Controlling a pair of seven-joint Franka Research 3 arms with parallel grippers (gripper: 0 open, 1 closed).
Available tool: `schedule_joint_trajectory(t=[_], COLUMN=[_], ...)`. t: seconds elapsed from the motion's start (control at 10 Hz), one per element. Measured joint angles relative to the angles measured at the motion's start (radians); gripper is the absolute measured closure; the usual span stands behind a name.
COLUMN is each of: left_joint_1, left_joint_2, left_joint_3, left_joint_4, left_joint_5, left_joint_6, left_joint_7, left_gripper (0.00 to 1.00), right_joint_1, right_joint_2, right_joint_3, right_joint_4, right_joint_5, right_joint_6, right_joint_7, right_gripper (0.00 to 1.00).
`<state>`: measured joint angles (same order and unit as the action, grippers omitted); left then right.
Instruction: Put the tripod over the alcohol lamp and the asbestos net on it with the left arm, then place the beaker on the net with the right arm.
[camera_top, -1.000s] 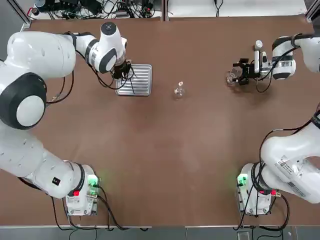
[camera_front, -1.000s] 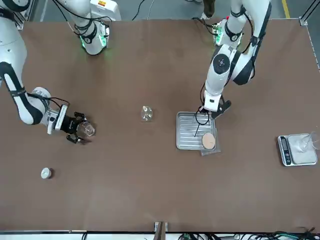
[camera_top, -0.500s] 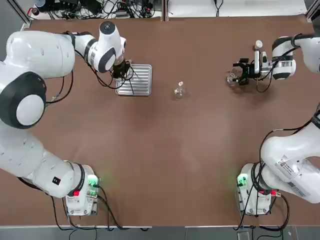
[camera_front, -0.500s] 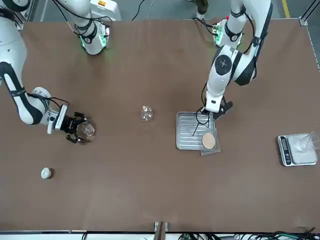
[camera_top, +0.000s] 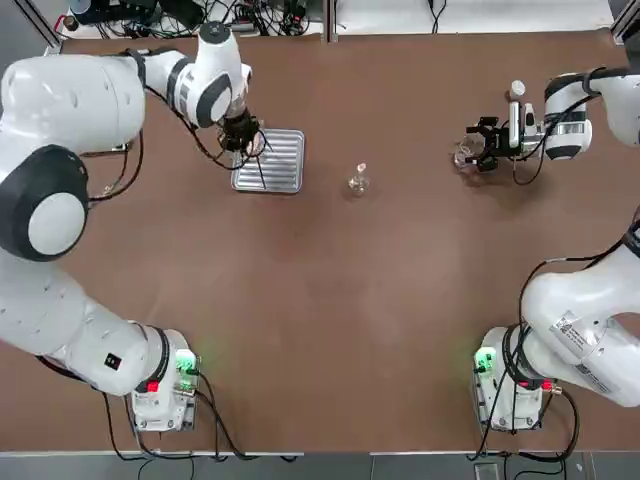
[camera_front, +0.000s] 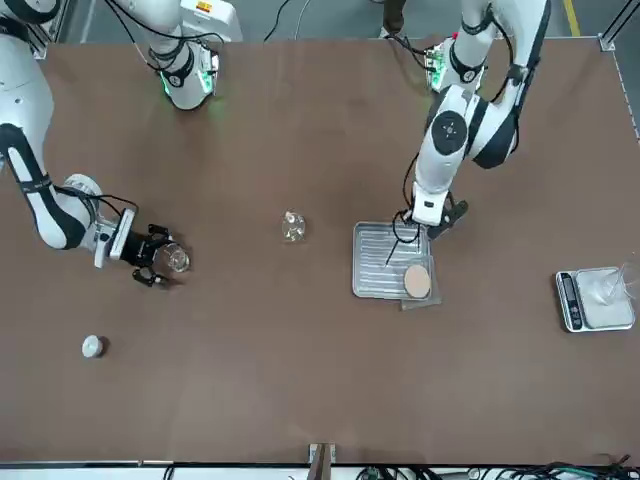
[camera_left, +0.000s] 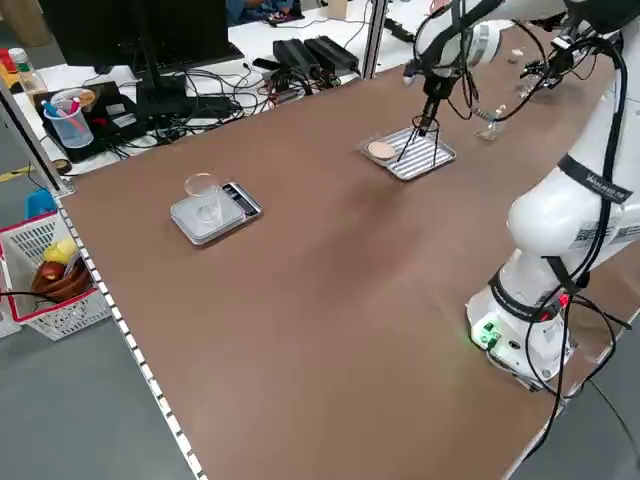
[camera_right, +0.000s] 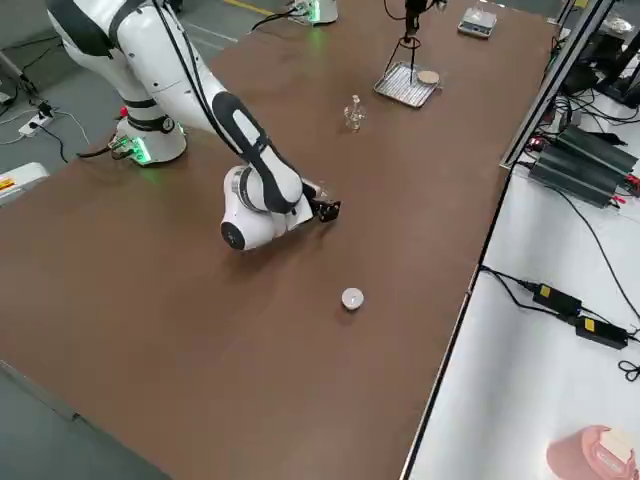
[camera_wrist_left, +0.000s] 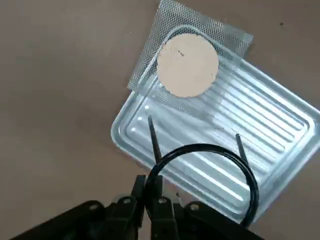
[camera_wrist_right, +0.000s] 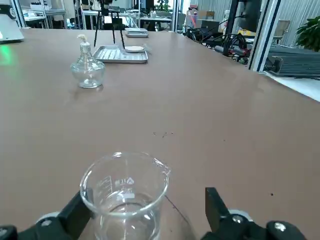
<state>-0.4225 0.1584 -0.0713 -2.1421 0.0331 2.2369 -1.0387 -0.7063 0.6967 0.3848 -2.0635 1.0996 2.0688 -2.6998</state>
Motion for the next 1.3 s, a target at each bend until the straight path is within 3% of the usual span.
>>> schedule_joint_trajectory(t=[0.2,0.7,1.0,1.3], left_joint_1=[-0.014,-0.189,-0.306,-0.372], left_joint_2=[0.013,0.209,0.317,0.352], left_joint_3=[-0.006,-0.038,-0.039,-0.039], left_joint_4=[0.155,0.452,0.581,0.652], left_joint_5=[-0.065,-0.081,-0.052,-0.051], left_joint_6=[-0.144,-0.17,-0.171,-0.184], left_joint_7=[0.017,-0.154,-0.281,-0.363], left_gripper=[0.91,0.92,0.92,0.92], right_joint_1=[-0.001,-0.006,-0.006,-0.006], right_joint_2=[0.007,0.02,0.023,0.023], right_joint_3=[0.0,0.0,0.0,0.0], right_joint_4=[0.001,0.005,0.005,0.009], right_joint_5=[0.0,0.0,0.0,0.0], right_joint_6=[0.0,-0.002,-0.014,-0.016], right_joint_7=[-0.001,-0.005,-0.01,-0.014], right_gripper=[0.0,0.0,0.0,0.0])
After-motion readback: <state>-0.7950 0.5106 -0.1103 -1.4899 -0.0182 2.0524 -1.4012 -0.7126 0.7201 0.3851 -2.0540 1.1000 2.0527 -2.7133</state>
